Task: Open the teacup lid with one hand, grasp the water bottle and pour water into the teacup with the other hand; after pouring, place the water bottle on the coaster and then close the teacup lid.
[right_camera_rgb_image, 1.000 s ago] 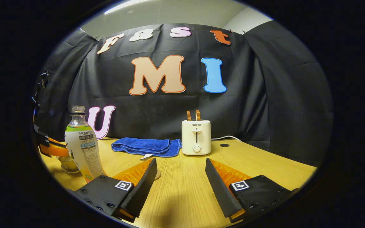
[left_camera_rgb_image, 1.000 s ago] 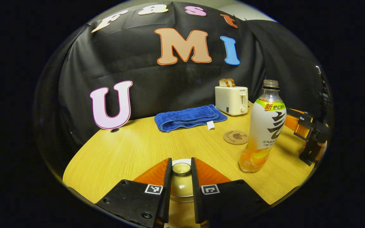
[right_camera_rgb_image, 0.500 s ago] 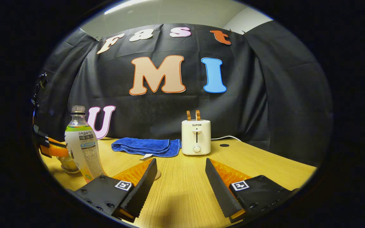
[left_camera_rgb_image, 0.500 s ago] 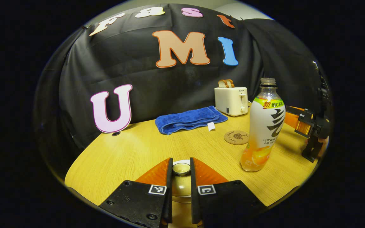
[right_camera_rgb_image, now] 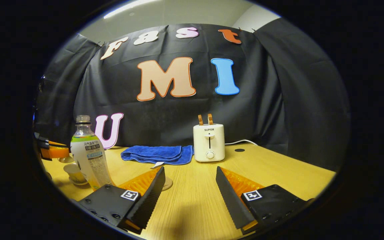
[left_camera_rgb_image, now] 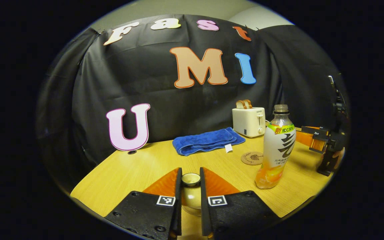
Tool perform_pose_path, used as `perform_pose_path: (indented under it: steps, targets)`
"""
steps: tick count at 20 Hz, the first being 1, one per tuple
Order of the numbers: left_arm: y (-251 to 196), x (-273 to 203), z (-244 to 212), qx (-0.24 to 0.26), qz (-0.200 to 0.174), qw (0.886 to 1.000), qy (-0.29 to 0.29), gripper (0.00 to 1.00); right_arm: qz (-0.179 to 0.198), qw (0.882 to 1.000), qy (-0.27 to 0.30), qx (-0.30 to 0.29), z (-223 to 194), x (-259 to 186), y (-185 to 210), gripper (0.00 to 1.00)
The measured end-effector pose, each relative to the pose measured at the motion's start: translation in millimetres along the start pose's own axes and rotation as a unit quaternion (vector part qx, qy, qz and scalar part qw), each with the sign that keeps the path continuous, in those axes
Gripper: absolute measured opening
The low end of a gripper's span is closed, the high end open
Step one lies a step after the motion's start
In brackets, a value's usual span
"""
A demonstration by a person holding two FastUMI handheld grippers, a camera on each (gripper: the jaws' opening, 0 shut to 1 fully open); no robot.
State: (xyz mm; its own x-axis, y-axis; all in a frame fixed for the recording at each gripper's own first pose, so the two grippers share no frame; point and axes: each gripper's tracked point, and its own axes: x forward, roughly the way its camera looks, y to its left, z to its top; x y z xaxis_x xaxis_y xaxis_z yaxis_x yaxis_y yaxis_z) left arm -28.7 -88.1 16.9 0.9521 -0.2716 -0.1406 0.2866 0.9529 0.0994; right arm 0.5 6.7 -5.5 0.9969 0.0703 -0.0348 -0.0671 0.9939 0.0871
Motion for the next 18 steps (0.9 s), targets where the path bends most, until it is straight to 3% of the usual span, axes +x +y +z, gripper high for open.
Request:
perform_pose_path:
  steps: [3,7,18]
  targets:
    - [9,-9,-1,-0.015,0.011,1.000,-0.005,0.21,0.013,1.000,0.003,0.019,0,-5,6,0.97]
    - [20,-17,-4,-0.057,0.022,0.998,-0.017,0.21,0.034,0.999,-0.005,-0.009,1,-16,25,0.95]
    - [45,-38,2,-0.058,0.042,0.997,-0.042,0.20,0.122,0.991,-0.005,-0.052,-8,-43,102,0.96]
